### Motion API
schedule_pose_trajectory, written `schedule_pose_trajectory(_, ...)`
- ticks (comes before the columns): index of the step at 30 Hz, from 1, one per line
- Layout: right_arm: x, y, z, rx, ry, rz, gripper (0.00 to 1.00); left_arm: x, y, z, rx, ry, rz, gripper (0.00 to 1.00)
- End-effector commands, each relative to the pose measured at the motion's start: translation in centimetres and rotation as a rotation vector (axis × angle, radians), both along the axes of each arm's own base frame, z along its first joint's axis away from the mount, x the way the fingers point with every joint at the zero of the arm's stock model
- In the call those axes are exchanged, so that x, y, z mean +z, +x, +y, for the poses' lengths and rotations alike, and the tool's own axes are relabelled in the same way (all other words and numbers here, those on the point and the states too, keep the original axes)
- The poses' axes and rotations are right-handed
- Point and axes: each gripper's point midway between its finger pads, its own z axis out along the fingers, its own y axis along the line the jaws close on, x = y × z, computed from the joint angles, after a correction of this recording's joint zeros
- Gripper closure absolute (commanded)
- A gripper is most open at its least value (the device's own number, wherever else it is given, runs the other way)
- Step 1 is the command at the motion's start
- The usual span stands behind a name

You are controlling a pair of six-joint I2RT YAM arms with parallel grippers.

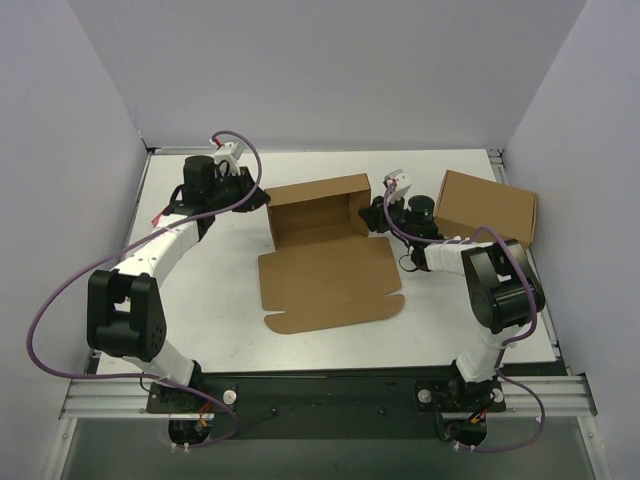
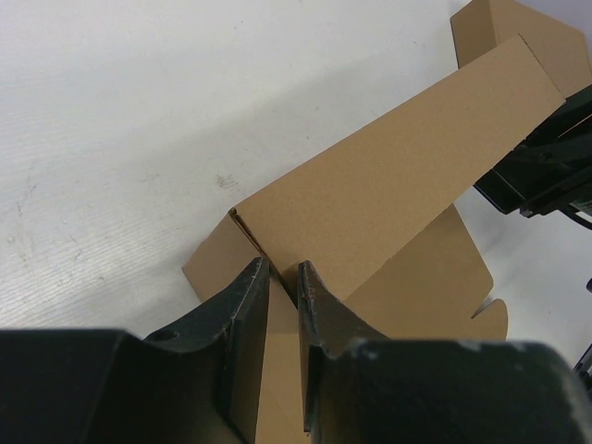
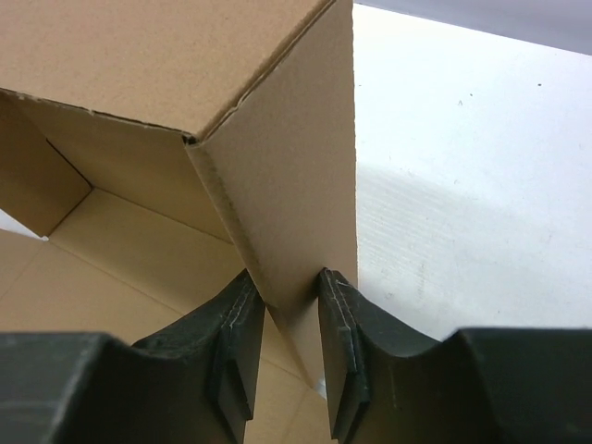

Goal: Fold the paper box

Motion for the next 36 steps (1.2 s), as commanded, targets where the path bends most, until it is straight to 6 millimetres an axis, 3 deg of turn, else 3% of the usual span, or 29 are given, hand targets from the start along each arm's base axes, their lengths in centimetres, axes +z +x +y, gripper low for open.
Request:
schedule_pose_trajectory(1,4.8,0.4,2.7,0.113,0.061,-0.144,0.84,-4.7,-2.7,-0.8,-0.075,0.033,0.168,0.74)
schedule_pose_trajectory(3,4.7,0.3,2.8,0.111,0.064,-0.137,0.86,-4.0,-2.6,-1.2,-0.094,0.011,0.146,0.72)
schedule_pose_trajectory(6,4.4,-0.1,2.8,0.112,0.078,-0.113,0.88,-2.7,-2.4,-1.4,-0.095,-0.004,0.104,0.59)
schedule_pose_trajectory(14,3.2,-2.8,2.7,0.13,0.102,-0.015,0.93,2.5,-1.1,0.9,-0.004,0.007,-0.079,0.1)
schedule_pose_trajectory(16,2.9,-3.5,2.4,0.128,0.095,0.002,0.94,4.9,-1.1,2.1,0.04,0.034,-0.167,0.03)
schedule_pose_trajectory(17,2.9,-3.7,2.4,0.129,0.095,0.009,0.95,5.3,-1.2,2.4,0.054,0.047,-0.197,0.03)
schedule_pose_trajectory(19,3.1,-4.2,2.2,0.126,0.089,0.031,0.96,7.8,-1.9,3.4,0.095,0.069,-0.298,0.03)
schedule_pose_trajectory(20,3.2,-4.4,2.1,0.125,0.091,0.044,0.97,7.5,-2.4,3.6,0.103,0.078,-0.314,0.03)
schedule_pose_trajectory(21,3.2,-4.8,1.9,0.117,0.087,0.073,0.98,9.0,-3.4,3.7,0.107,0.079,-0.364,0.03)
schedule_pose_trajectory(24,3.5,-5.4,1.4,0.084,0.074,0.109,0.99,9.3,-6.1,2.9,0.096,0.149,-0.429,0.03)
schedule_pose_trajectory(25,3.5,-5.6,1.2,0.071,0.069,0.121,0.99,9.2,-7.1,1.7,0.075,0.197,-0.455,0.02)
schedule_pose_trajectory(28,3.6,-6.3,0.6,0.033,0.063,0.158,1.0,7.9,-9.9,1.5,0.114,0.28,-0.43,0.03)
schedule_pose_trajectory(30,3.4,-6.9,0.0,-0.001,0.054,0.191,1.0,7.5,-12.2,0.4,0.115,0.271,-0.42,0.03)
schedule_pose_trajectory(31,3.4,-7.0,-0.2,-0.009,0.049,0.197,1.0,6.2,-12.9,0.6,0.141,0.275,-0.39,0.03)
schedule_pose_trajectory(32,3.4,-7.2,-0.4,-0.02,0.046,0.207,1.0,5.7,-14.1,-0.5,0.115,0.272,-0.387,0.03)
schedule_pose_trajectory(36,2.8,-8.2,-1.3,-0.061,0.017,0.265,1.0,3.6,-15.6,-0.6,0.161,0.283,-0.354,0.03)
